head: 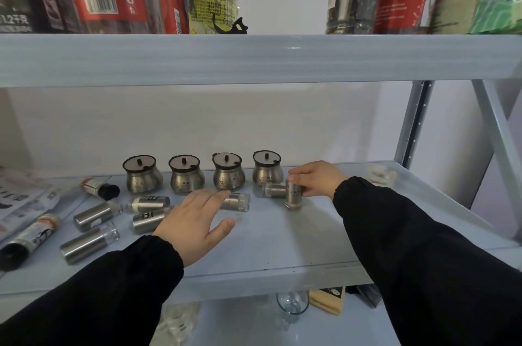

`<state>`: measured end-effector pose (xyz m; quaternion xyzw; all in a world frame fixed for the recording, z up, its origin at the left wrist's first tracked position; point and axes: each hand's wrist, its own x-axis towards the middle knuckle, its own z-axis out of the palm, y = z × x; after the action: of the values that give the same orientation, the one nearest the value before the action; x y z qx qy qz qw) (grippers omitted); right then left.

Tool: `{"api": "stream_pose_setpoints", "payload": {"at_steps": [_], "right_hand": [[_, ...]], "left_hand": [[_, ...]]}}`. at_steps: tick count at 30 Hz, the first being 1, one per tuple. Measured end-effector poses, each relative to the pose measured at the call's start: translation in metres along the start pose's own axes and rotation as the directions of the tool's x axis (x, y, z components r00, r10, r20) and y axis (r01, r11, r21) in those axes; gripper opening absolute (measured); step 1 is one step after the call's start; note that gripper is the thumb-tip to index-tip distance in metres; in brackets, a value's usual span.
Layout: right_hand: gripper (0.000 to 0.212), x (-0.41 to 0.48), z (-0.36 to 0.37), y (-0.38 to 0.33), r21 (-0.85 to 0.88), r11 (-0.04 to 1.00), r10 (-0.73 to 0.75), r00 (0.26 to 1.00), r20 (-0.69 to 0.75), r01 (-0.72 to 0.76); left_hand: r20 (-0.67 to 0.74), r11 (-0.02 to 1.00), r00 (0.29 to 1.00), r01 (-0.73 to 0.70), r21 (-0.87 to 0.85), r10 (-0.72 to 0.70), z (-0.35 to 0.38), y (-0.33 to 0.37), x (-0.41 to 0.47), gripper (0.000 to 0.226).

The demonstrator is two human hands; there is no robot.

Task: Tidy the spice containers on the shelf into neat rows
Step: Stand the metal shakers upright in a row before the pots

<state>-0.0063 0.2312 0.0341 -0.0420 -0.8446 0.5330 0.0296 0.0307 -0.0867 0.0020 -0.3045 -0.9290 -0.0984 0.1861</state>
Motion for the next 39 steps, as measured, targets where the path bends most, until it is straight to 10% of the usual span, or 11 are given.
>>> {"api": "stream_pose_setpoints", "payload": {"at_steps": [15,20,25,39], "right_hand": [[0.039,0.005,0.002,-0.002,-0.026,0.999,-0.016,0.997,0.077,0.018],[0.04,0.013,-0.014,0.002,-0.164,0.98,-0.153,0.958,-0.242,0.115],[0.067,0.021,-0.007,0.013,-0.637,0.758,-0.083,0.99,0.116,0.139],[0.049,0.025,-0.005,0.013,-0.76,0.635,-0.039,0.989,0.146,0.137]], "left_hand": [[-0.003,1.0,1.0,0.009,-0.013,-0.009,0.005,-0.001,0.001,0.069],[-0.005,1.0,1.0,0.024,-0.013,-0.024,0.003,-0.001,0.001,0.071],[-0.014,0.999,0.999,0.033,-0.004,-0.033,0.002,-0.002,0.002,0.071],[-0.01,1.0,1.0,0.015,0.027,-0.014,0.006,-0.003,0.002,0.067]]}}
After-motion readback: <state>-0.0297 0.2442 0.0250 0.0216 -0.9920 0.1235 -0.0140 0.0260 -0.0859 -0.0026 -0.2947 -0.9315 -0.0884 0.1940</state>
